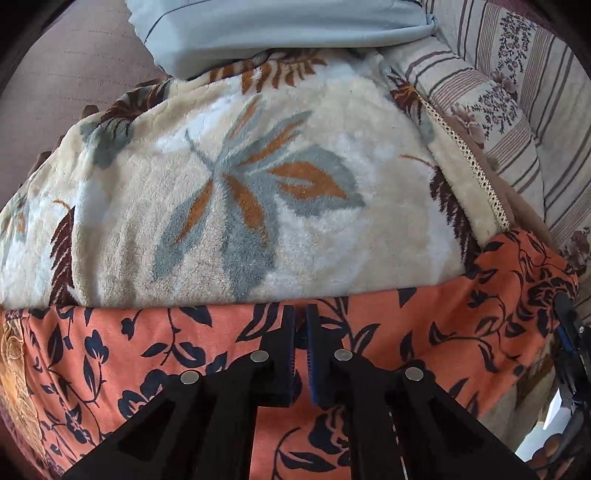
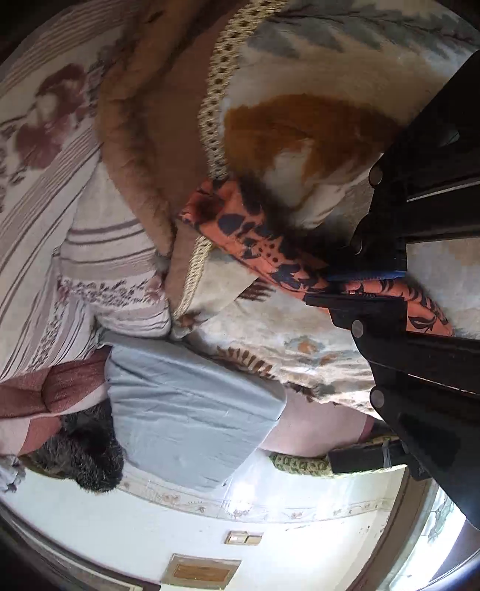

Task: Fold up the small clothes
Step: 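Carry the held hem over the blouse body toward the lace collar with both grippers, then lower the hem onto the blouse below the collar with both grippers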

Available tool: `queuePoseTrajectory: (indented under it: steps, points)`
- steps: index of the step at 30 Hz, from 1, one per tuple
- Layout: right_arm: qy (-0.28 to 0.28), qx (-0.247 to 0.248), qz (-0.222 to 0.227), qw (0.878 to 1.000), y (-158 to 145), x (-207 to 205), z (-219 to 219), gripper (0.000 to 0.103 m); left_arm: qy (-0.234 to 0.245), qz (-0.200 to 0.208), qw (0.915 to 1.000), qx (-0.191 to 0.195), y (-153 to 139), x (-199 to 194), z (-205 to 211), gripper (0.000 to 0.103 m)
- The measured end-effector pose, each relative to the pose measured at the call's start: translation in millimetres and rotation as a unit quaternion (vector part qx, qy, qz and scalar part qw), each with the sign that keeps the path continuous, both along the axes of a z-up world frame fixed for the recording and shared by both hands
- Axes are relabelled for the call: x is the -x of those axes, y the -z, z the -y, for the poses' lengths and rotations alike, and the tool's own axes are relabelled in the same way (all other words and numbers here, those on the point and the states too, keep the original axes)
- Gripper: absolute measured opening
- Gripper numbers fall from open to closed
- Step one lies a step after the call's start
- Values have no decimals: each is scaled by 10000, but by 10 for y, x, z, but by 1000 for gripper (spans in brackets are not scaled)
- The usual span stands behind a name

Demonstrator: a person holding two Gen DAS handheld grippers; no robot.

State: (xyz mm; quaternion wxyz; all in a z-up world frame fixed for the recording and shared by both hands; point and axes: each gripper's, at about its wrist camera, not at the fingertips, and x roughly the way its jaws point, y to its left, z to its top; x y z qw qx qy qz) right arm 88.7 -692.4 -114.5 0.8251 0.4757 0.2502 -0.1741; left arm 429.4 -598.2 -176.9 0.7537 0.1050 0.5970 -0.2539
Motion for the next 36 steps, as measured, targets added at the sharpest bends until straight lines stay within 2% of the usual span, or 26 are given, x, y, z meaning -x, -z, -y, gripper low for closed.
queuePoseTrajectory:
  steps: [2, 4, 6, 8, 11, 15, 17, 19, 21, 23, 26, 29, 34, 36]
  points:
    - [-42, 477, 157, 9987, -191, 48, -34, 5, -173, 80, 9998, 83, -72, -57, -42, 5]
    - [-119, 628, -139, 9979, -147, 51, -32, 5, -305, 88, 9995, 51, -98, -66, -94, 5]
    - [-137, 544, -585, 9967, 40, 67, 13, 5, -361, -51, 9993, 70, -120, -94, -225, 5]
    - [-76, 480, -758, 9959, 170, 139, 39, 5, -383, -150, 9991, 108, -127, -72, -306, 5]
    - [8, 327, -587, 9977, 186, 217, 38, 8, -392, -405, 9977, 375, -156, -28, -445, 5]
    - [66, 313, -634, 9975, 120, 307, 25, 12, -464, -820, 9929, 723, -161, 77, -628, 9]
    - [101, 205, -621, 9978, 121, 364, 36, 14, -384, -995, 9918, 704, -124, 146, -679, 13]
    - [160, 68, -596, 9981, 134, 421, 38, 16, -293, -1089, 9924, 499, -37, 218, -699, 21]
    - [150, -55, -590, 9981, 146, 454, 22, 18, -239, -1083, 9934, 291, 36, 282, -707, 21]
    - [98, -98, -655, 9978, 134, 471, -18, 23, -252, -982, 9945, 265, 1, 324, -729, 21]
    - [29, -84, -724, 9973, 88, 498, -66, 33, -314, -1057, 9932, 387, -130, 342, -785, 21]
    - [48, -98, -702, 9975, 36, 538, -63, 39, -355, -1025, 9926, 550, -302, 351, -856, 22]
    - [147, -78, -627, 9979, -40, 598, -24, 45, -377, -961, 9923, 690, -490, 406, -964, 25]
    - [162, -89, -618, 9979, -48, 601, -15, 46, -352, -882, 9936, 613, -502, 431, -984, 26]
